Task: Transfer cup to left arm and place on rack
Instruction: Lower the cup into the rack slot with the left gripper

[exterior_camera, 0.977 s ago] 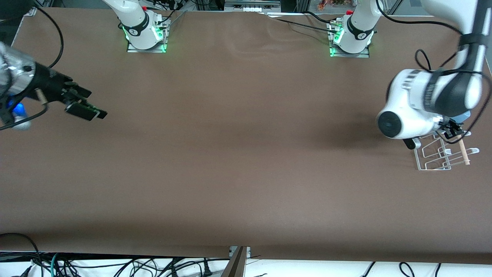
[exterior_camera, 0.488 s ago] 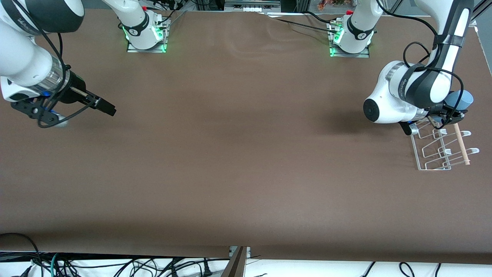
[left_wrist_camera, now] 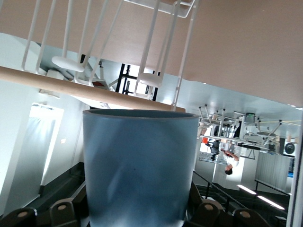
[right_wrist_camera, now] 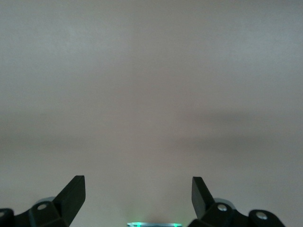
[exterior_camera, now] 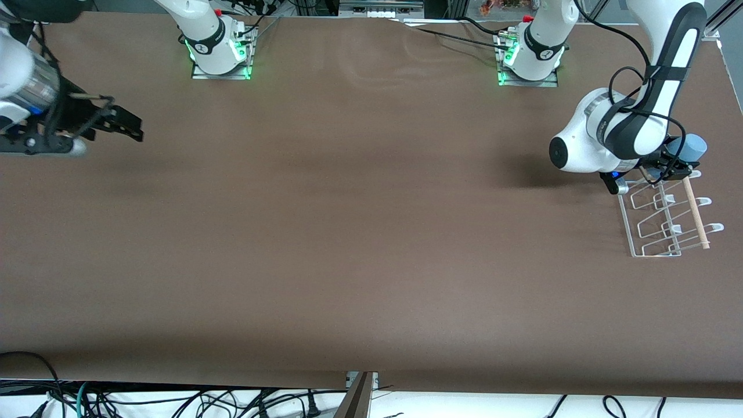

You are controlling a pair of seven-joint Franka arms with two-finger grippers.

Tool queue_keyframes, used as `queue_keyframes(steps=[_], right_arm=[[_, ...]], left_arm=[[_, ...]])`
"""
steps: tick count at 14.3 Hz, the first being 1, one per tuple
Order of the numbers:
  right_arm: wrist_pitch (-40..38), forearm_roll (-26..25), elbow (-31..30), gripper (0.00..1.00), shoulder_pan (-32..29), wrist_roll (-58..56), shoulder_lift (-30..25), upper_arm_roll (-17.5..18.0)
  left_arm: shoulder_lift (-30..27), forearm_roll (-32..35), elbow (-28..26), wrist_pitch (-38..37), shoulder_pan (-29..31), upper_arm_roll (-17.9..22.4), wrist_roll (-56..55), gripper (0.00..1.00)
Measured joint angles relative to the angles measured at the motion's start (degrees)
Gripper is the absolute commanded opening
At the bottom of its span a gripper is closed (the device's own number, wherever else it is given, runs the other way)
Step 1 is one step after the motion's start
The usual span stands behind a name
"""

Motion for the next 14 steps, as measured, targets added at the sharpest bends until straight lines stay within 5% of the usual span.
queue_keyframes(steps=[10, 11, 12, 13, 14], right_arm=[[-3.2, -0.8, 3.4, 0.99, -0.7, -5.1, 2.8, -0.9], [-3.2, -0.8, 3.4, 0.99, -0.7, -5.1, 2.9, -0.9], [-3.2, -0.8, 3.4, 0.99, -0.7, -5.1, 2.9, -0.9], [-3.1, -0.8, 3.5, 0.99, -0.7, -5.1, 2.9, -0.9], [-3.1, -0.8, 3.6, 0.99, -0.7, -5.1, 2.9, -0.9]], left_arm=[[4.3, 4.2, -2.4, 1.2, 0.8, -0.1, -7.9, 0.16], [4.8, 4.8, -2.4, 1.2, 0.8, -0.1, -8.1, 0.24], [5.1, 5.0, -2.4, 1.2, 0.8, -0.1, -8.3, 0.46], [5.2, 5.1, -2.4, 1.2, 0.8, -0.1, -8.3, 0.99], [5.2, 5.1, -2.4, 1.2, 0.8, -0.1, -8.3, 1.0]])
